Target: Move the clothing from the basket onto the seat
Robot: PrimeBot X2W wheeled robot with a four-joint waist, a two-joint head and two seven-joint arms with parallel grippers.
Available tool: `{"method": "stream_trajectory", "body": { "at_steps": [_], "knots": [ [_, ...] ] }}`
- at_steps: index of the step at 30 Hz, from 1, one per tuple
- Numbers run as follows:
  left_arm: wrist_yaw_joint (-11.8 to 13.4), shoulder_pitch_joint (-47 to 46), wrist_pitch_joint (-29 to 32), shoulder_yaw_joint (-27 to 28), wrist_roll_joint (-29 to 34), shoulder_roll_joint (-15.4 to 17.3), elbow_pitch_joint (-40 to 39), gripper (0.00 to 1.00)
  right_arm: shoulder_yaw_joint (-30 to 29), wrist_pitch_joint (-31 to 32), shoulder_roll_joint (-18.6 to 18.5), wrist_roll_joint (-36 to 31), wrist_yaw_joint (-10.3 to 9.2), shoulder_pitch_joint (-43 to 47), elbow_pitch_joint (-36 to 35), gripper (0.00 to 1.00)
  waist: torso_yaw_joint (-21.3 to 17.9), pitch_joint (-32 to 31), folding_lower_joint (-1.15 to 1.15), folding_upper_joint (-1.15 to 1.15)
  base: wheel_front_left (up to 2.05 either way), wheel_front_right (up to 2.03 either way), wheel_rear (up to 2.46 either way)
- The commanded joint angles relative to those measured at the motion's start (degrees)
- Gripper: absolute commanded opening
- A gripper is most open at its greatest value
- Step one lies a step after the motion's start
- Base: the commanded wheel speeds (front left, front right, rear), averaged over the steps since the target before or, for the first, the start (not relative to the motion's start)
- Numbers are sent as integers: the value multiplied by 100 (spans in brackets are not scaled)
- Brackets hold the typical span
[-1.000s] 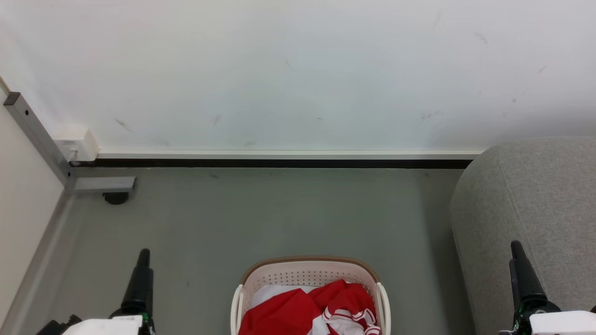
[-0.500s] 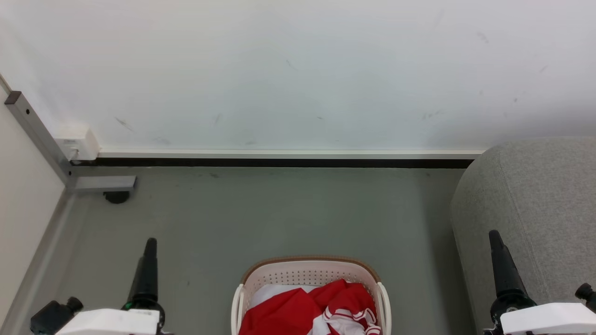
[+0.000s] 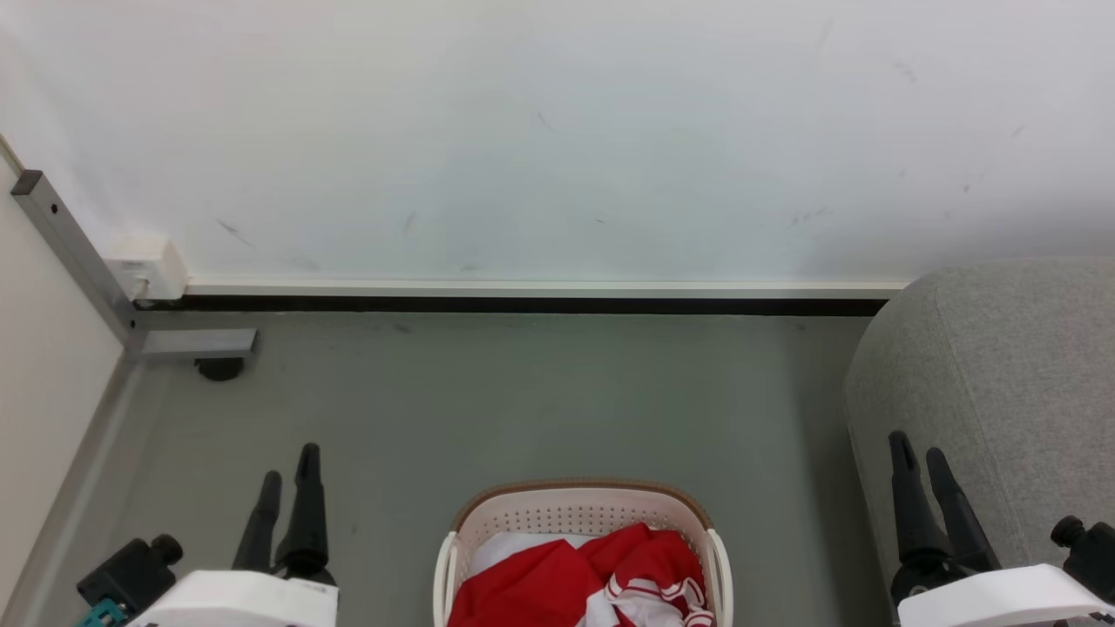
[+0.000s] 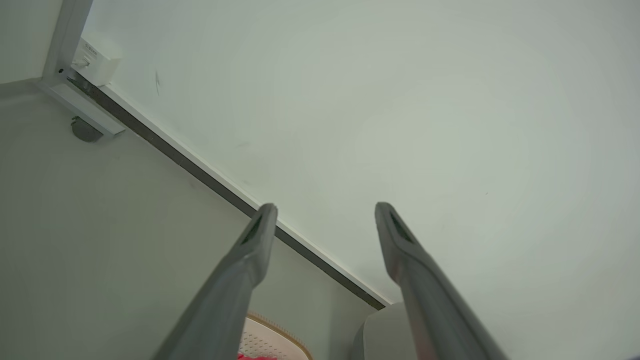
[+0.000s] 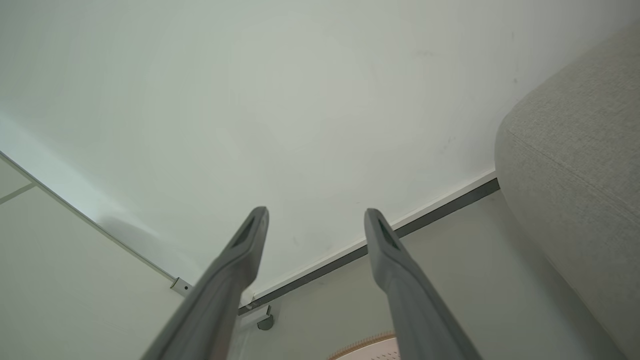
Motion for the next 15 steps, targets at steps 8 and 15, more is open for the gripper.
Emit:
{"method": "stream_trajectory", "body": {
  "at_steps": [8,15],
  "knots": [
    [51,-39,-183,-79,833,65,-30,100,149,-172,-7,-729,-5,-157,59,100,-10,6,0,0,0,0,0],
    [80,-44,-285,-140,1313,70,25,100,251,-282,6,-1230,-6,-163,162,100,-10,2,0,0,0,0,0]
  ]
}}
